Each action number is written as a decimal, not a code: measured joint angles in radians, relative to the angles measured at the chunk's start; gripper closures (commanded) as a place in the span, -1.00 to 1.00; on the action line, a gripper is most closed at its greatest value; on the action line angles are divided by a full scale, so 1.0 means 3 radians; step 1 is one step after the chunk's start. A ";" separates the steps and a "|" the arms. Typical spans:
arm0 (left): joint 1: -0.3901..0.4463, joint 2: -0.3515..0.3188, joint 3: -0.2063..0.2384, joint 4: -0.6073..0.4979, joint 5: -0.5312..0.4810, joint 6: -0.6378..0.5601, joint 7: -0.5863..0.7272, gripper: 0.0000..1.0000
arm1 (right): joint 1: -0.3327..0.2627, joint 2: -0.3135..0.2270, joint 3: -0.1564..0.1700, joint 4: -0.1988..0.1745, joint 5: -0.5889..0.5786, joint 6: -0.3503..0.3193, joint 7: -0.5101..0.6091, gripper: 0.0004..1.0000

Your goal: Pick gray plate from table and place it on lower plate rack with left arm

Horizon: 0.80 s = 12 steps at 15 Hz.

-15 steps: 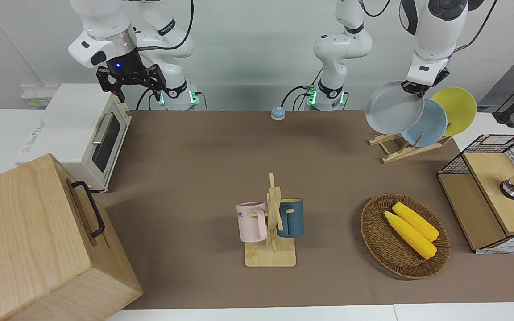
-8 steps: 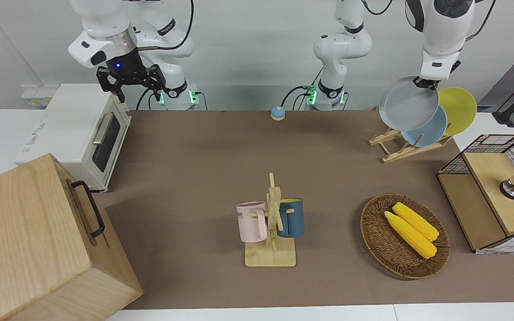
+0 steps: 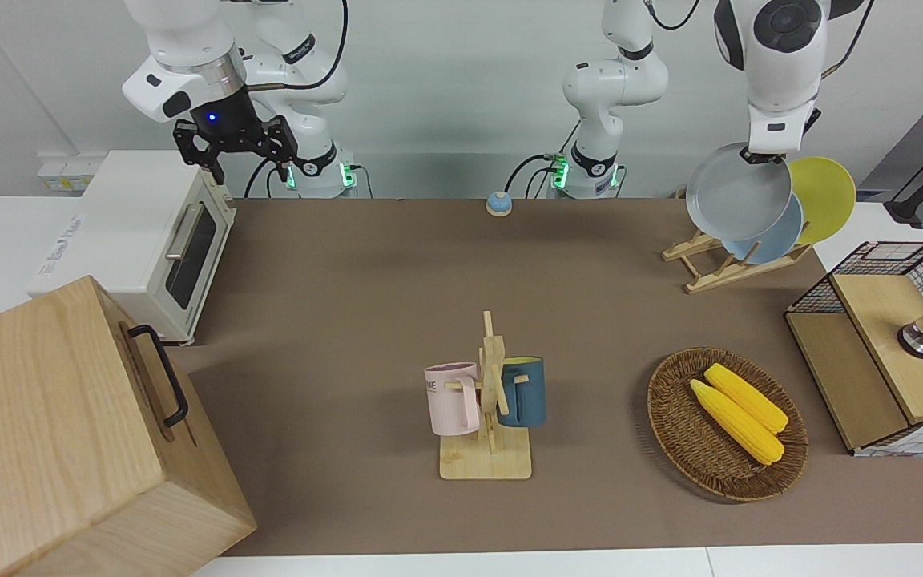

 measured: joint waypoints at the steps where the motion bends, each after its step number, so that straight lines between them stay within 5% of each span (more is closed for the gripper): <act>1: -0.0001 0.0001 -0.0037 -0.0059 0.0064 0.0039 -0.0074 1.00 | 0.0000 0.0000 0.0000 0.0000 0.0000 0.0000 0.0000 -0.98; 5: -0.0018 0.0004 -0.0176 -0.0269 0.0254 0.0151 -0.0392 1.00 | 0.0000 0.0000 0.0000 0.0000 0.0000 0.0000 0.0000 -0.97; 12: -0.0043 0.0004 -0.0207 -0.0580 0.0675 0.0430 -0.0734 1.00 | 0.0000 0.0000 0.0000 0.0000 0.0000 0.0000 0.0000 -0.98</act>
